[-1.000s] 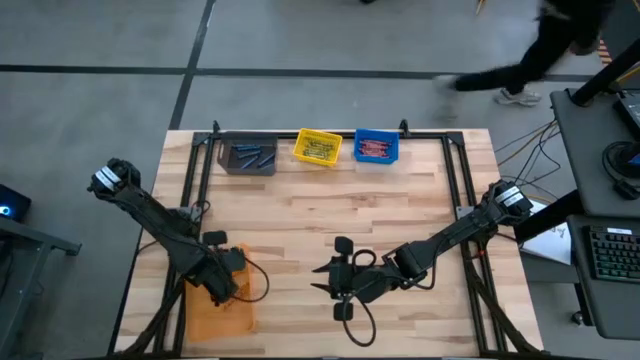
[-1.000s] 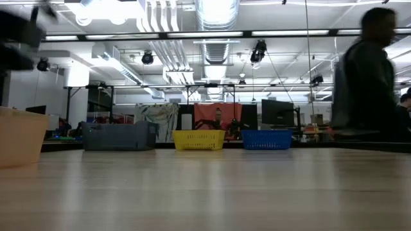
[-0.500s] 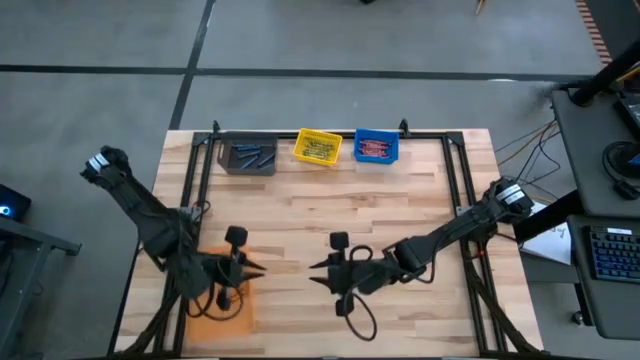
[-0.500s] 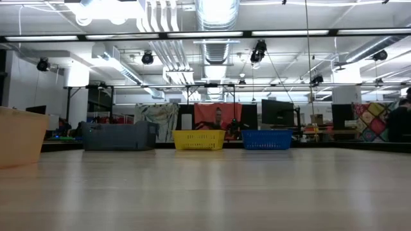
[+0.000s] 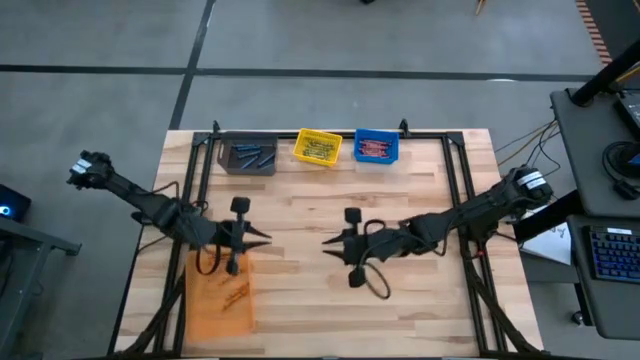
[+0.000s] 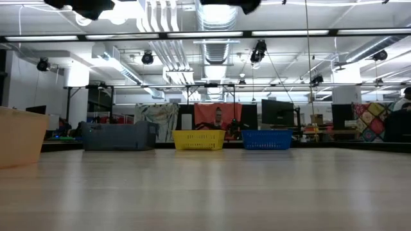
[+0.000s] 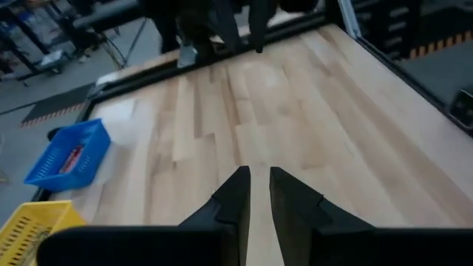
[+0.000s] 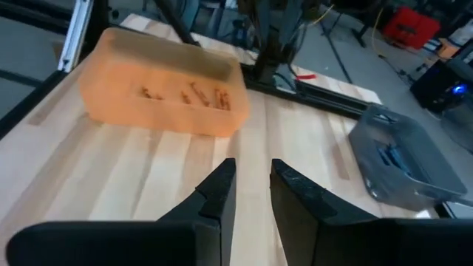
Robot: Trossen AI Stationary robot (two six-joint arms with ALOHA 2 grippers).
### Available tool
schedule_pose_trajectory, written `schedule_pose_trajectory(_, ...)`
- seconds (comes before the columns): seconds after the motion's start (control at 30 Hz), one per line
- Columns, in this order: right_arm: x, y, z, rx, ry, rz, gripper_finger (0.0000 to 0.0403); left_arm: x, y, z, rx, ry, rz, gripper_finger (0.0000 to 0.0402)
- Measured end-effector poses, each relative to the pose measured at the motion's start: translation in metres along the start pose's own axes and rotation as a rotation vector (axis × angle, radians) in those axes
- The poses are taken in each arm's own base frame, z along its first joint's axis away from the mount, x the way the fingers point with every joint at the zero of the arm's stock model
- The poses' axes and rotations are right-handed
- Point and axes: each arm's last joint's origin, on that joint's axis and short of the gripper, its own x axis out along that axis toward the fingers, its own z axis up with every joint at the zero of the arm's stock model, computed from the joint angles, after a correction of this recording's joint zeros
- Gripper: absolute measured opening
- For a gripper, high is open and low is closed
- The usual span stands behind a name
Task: Sort crayons
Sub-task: Return to Home Position
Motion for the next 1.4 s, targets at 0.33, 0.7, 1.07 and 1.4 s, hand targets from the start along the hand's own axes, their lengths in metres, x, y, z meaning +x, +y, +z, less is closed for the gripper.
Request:
schedule_pose_trajectory(0.33,-0.044,-0.044,-0.060,0.100,-0.062,-0.118,0.0074,-0.013,0.046,-0.022,-0.031,-0.087,0.054,0.0036)
schedule_pose_trajectory(0.7,-0.106,-0.068,-0.103,0.168,-0.140,-0.205,0.0068,-0.028,0.060,-0.054,-0.068,-0.190,0.121,0.0036)
schedule_pose_trajectory(1.07,-0.149,-0.072,-0.126,0.203,-0.276,-0.235,0.0068,-0.023,0.055,-0.080,-0.127,-0.252,0.133,0.0035)
schedule_pose_trajectory(1.4,-0.179,-0.071,-0.155,0.258,-0.423,-0.264,0.0068,-0.013,0.050,-0.102,-0.211,-0.334,0.140,0.0035)
